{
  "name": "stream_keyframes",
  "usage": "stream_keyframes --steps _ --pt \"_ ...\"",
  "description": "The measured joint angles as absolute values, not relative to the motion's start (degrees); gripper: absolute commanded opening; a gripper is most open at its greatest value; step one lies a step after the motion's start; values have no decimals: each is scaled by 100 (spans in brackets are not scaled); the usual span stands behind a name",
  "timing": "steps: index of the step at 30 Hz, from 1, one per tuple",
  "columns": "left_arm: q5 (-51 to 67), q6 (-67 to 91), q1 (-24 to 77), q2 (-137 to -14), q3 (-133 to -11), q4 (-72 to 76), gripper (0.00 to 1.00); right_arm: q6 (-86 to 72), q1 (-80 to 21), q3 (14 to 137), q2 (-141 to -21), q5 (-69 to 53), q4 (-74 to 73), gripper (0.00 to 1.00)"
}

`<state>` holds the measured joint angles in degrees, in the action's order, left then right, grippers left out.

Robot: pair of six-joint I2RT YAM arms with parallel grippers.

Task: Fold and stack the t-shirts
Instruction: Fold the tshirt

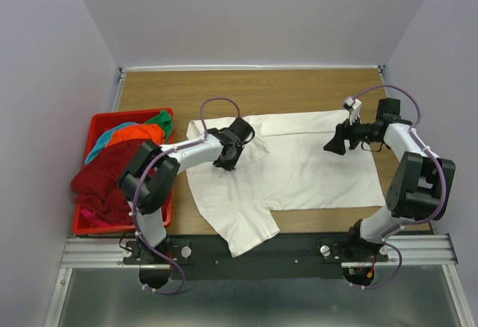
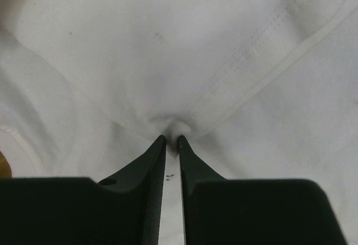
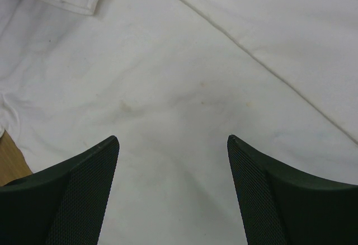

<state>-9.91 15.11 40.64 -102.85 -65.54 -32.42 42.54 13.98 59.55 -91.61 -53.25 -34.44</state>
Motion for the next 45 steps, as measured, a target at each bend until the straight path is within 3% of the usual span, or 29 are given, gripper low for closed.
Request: stream_keyframes --steps 8,45 --pt "-993 1527 4073 -10193 -6569 -3330 7 4254 1400 5955 -9161 -5325 -3446 85" --pt "-779 1728 4663 -9778 -6973 -3837 7 4313 1435 5955 -9161 -5328 -3468 85"
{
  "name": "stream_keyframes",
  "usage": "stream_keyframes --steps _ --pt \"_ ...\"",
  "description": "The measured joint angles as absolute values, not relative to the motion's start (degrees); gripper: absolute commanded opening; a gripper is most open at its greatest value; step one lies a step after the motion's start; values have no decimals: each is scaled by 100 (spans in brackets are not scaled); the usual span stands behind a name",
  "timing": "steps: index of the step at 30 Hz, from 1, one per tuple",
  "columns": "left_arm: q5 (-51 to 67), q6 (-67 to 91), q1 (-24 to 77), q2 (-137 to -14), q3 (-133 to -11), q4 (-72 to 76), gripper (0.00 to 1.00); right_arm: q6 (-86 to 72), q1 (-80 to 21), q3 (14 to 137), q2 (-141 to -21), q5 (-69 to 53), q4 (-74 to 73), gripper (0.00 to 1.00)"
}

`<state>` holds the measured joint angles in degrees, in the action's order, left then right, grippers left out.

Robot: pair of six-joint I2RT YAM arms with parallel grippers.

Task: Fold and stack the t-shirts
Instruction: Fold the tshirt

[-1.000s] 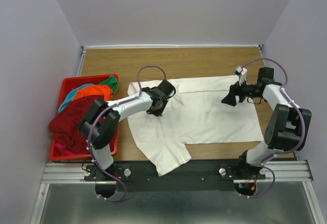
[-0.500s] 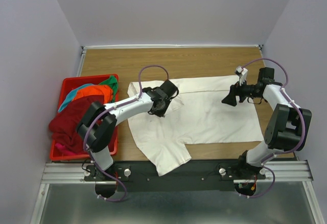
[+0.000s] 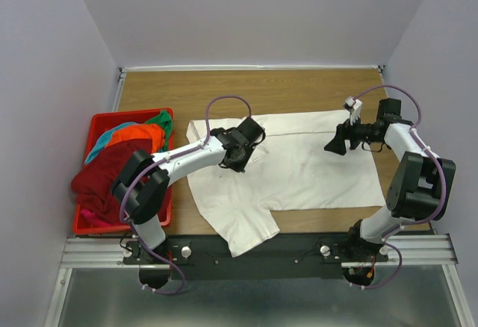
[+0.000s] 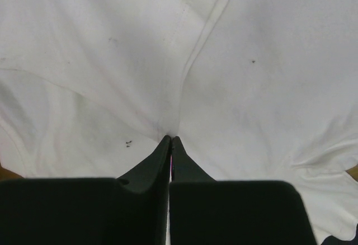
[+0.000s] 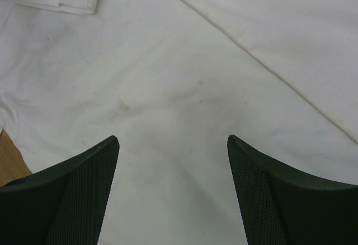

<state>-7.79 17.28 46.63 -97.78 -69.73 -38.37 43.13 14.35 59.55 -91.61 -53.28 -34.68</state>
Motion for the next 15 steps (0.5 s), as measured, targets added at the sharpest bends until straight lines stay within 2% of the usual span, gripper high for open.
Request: stream_keyframes --steps 2,5,6,9,12,15 --pt "-757 1728 4672 -9776 -6973 -3861 8 4313 1435 5955 -9164 -5328 -3468 85" --pt "-690 1730 4681 -9773 -6973 -3876 20 4316 1435 5955 -9164 -5325 -3470 85" --pt "-672 1741 4689 -9771 -6973 -3879 29 4316 1435 5955 -9164 -5325 -3470 85" --pt "-532 1721 4733 -9734 -6973 -3894 42 4316 1435 5955 -9166 -5325 -3472 85" --pt "-357 1699 4777 -9555 -6973 -3903 53 4309 1435 5983 -9223 -5273 -3485 85" --pt "-296 1656 4783 -9181 -7022 -3922 58 4239 1435 6160 -9378 -5065 -3562 85"
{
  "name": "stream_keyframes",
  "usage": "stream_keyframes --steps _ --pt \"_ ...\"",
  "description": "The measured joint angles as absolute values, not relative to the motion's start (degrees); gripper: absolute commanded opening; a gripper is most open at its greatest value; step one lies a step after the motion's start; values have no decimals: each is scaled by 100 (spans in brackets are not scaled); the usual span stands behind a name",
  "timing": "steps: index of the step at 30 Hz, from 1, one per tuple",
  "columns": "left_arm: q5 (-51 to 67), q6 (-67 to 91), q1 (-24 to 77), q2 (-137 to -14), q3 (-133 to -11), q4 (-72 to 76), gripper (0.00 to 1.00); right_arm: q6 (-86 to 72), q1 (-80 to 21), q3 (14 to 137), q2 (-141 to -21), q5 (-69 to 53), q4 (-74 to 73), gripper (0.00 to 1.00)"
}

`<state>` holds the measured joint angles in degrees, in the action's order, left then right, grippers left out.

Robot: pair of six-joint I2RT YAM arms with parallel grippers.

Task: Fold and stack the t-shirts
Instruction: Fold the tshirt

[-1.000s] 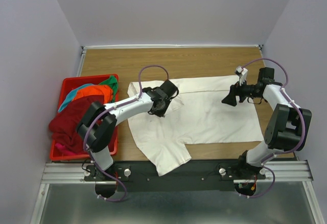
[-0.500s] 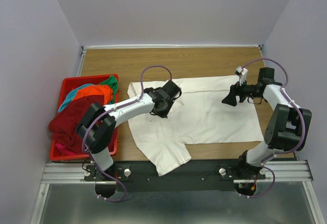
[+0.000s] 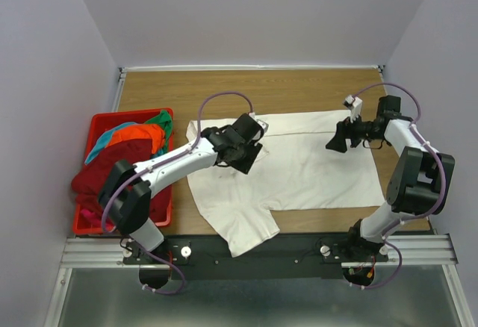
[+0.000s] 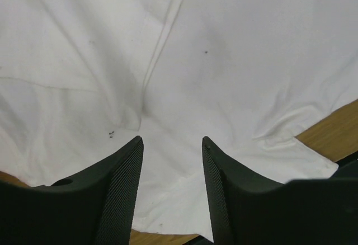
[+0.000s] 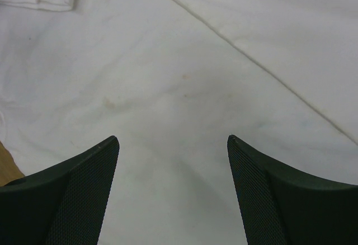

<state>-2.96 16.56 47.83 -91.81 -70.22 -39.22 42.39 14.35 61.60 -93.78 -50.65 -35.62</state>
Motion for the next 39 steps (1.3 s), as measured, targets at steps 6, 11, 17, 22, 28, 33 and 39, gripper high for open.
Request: stream_keyframes --steps 6,11,17,22,28,33,39 --pt "-167 1575 4088 -8600 -7262 -3369 60 3634 1435 7306 -10158 -4386 -3566 84" --pt "231 1684 2224 -8901 -7164 -2145 51 2679 1435 8379 -10965 -3625 -3354 83" --pt "395 1824 1369 -9918 -7199 -1588 45 1793 1437 9137 -11789 -2613 -3085 80" --pt "587 1876 1273 -10475 -7275 -1459 42 1503 1437 9459 -12169 -1997 -2991 77" --pt "716 1927 1199 -10787 -7330 -1249 41 1393 1459 9566 -12418 -1520 -2961 74" --pt "773 1977 1118 -11017 -7330 -1164 39 1341 1474 9566 -12540 -1413 -2963 55" --pt "799 2023 1083 -11222 -7330 -1138 34 1337 1474 9581 -12593 -1417 -2939 29"
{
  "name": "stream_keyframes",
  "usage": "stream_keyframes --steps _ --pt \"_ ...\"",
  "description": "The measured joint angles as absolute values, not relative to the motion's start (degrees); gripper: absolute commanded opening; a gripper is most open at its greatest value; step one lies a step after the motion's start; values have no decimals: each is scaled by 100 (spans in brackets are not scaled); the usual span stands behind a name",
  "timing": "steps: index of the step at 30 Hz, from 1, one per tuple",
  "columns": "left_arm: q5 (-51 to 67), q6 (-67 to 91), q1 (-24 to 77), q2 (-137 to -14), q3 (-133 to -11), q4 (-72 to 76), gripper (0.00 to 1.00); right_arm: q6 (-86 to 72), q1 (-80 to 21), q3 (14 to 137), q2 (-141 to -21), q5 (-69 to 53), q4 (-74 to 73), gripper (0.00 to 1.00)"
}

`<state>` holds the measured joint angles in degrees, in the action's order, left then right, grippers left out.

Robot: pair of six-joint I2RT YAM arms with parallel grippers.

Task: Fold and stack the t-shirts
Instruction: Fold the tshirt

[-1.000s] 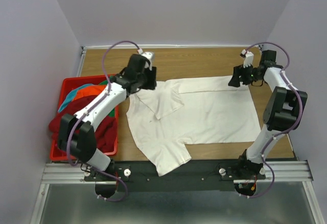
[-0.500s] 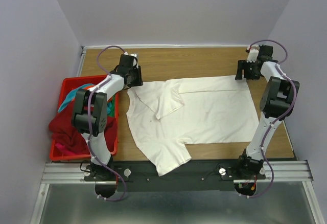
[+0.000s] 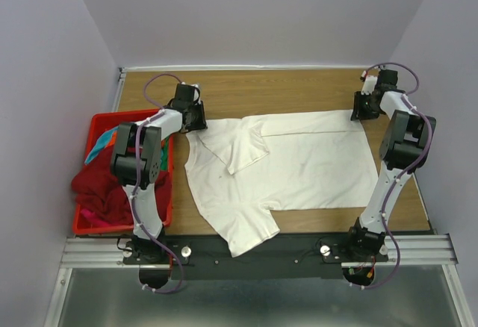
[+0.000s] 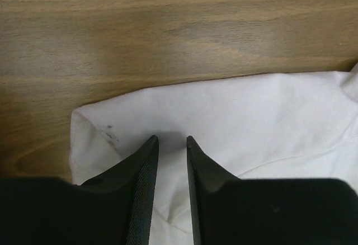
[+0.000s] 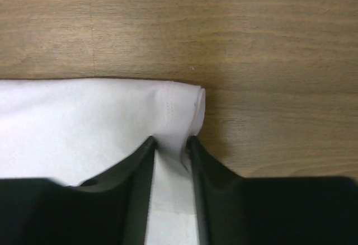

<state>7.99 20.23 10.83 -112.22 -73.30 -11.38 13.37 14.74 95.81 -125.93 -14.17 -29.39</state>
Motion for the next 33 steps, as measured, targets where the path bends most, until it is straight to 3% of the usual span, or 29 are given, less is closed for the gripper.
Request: stream_keyframes --steps 2,6,22,25,26,28,29,33 --pt "801 2032 1083 -11286 -7356 -1131 34 1332 1474 9640 -12637 -1424 -2943 13" --pt "801 2047 1066 -11413 -7529 -1142 31 1282 1474 9830 -12759 -1448 -2958 1" --pt "847 2086 829 -12886 -9929 -1857 31 1129 1466 12143 -14094 -1238 -2995 1" --pt "888 2088 821 -13240 -10602 -2158 31 1092 1448 12613 -14328 -1140 -2991 12" --pt "895 2088 821 -13356 -10866 -2222 31 1083 1428 12796 -14414 -1111 -3000 30" --pt "934 2088 821 -13515 -11253 -2344 33 1055 1396 13104 -14575 -1024 -2980 46" --pt "961 2086 821 -13563 -11428 -2425 34 1055 1380 13220 -14623 -976 -2982 59" --pt "1009 2034 821 -13522 -11959 -2558 42 1050 1310 13345 -14634 -860 -2936 74"
